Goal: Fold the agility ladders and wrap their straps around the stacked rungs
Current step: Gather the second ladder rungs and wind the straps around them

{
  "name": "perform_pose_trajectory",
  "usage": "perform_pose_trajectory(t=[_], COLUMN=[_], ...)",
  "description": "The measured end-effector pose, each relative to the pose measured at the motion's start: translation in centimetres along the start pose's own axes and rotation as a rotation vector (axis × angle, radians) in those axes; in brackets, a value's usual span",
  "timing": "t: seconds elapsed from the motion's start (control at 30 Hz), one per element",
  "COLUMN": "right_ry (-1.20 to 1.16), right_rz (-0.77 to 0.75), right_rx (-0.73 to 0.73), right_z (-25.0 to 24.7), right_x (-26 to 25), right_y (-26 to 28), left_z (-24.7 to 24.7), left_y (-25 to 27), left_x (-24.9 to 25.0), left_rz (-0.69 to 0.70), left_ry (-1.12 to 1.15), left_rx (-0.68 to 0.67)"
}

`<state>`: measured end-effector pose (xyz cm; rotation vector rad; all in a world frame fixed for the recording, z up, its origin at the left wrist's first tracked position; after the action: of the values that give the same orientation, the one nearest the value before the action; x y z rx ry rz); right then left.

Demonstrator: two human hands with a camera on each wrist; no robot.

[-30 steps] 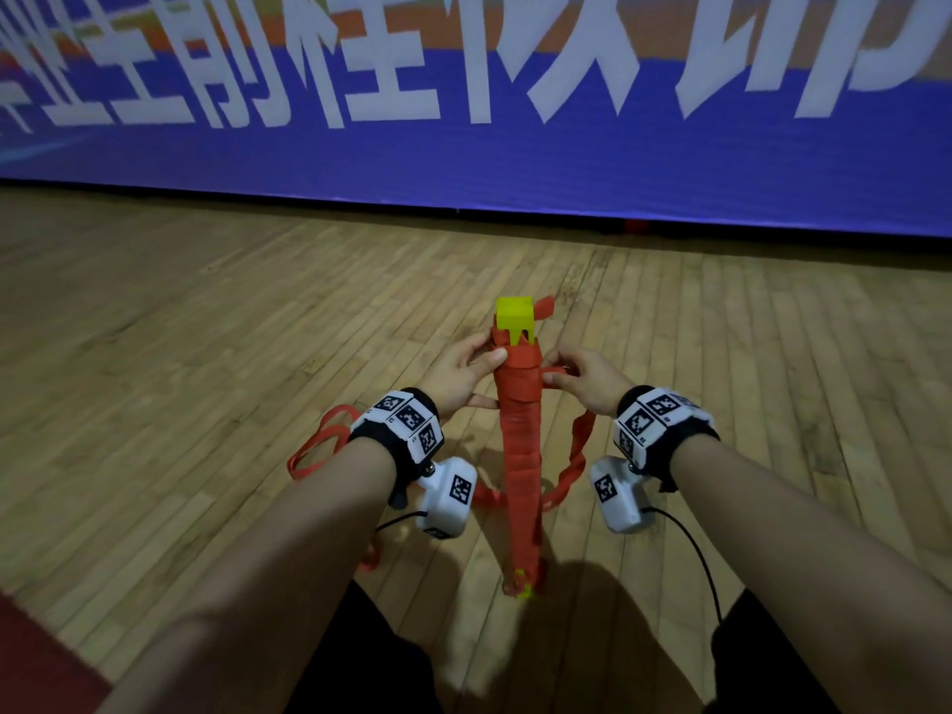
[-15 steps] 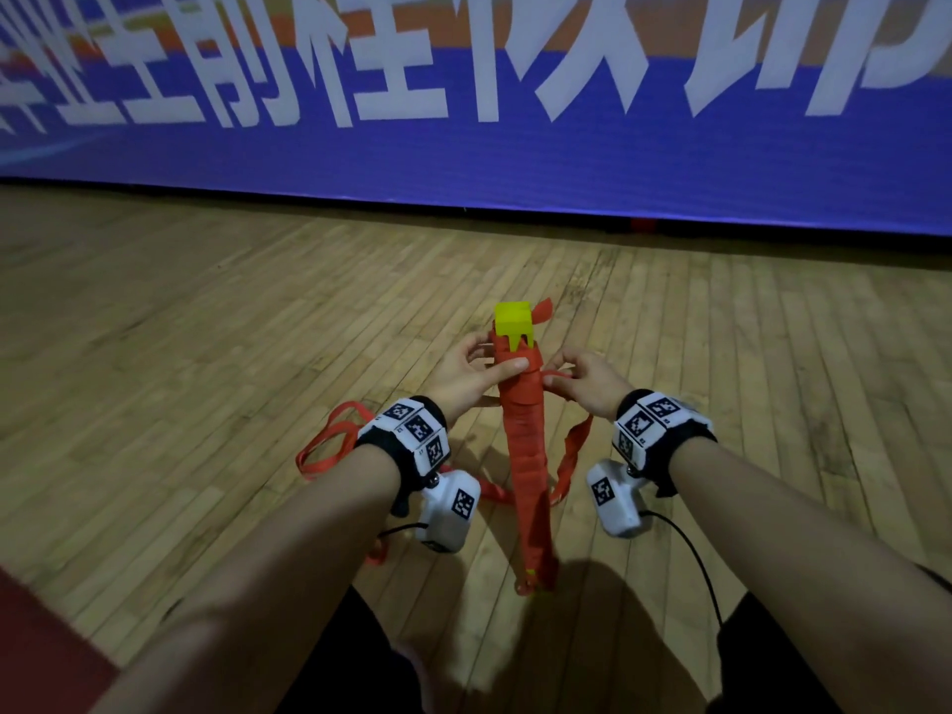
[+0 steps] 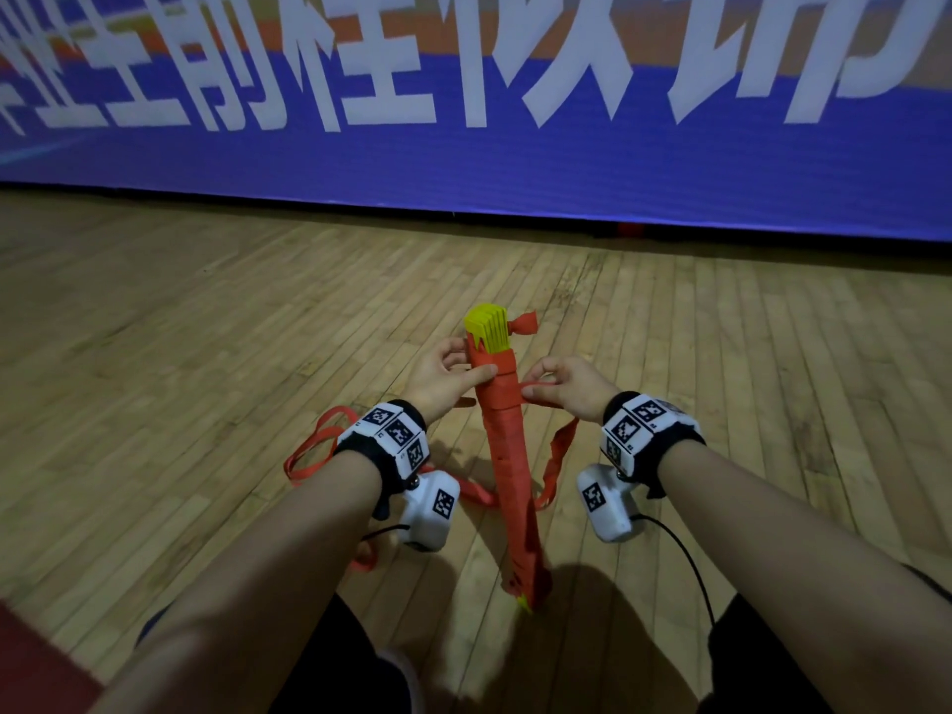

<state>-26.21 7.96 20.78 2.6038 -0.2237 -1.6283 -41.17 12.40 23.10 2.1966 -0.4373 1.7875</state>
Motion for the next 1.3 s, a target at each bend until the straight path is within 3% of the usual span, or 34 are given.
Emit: perform_pose_trajectory(t=[0.33,0.67,0.87,1.07,1.3], right_ry=[0.022,-0.047,-0.143,-0.109,-0.053], right_rz=[-0.018,-0.064,-0.045,-0.039,-0.060], right_rx=[0.043,0.058,-0.051,0.026,-0.041], right_z=[0.9,1.1,2.6,2.1,2.5], right_x=[-1.2,-2.0,-2.3,-2.0,-2.3], right_y=[0.1,0.1,0.1,-0.3,-0.1], left_z=[-0.5,-1.3,-1.4,-1.2,-1.7], left_y=[-0.5,-0.3,0.2,0.3,0.1], left_x=[-0.3,-0.8,-0.9,-0.4,-0.3], left_rz=[0.025,-0.021,-0.022,-0.017,-0.004], left_ry=[-0.005,0.115,0.135,0.131,0.069], left_rx=[0.055,-0.044,-0.093,-0.047,-0.012])
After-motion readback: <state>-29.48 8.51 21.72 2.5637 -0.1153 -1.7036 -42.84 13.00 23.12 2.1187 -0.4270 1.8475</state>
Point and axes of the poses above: each hand's wrist, its own y-axis away from the middle knuckle, its own z-axis out of the palm, x = y × z, the point moved 10 cm from there along -y, towards the middle knuckle, and after that the axes turned 3 degrees about z, right-handed, at the moved point
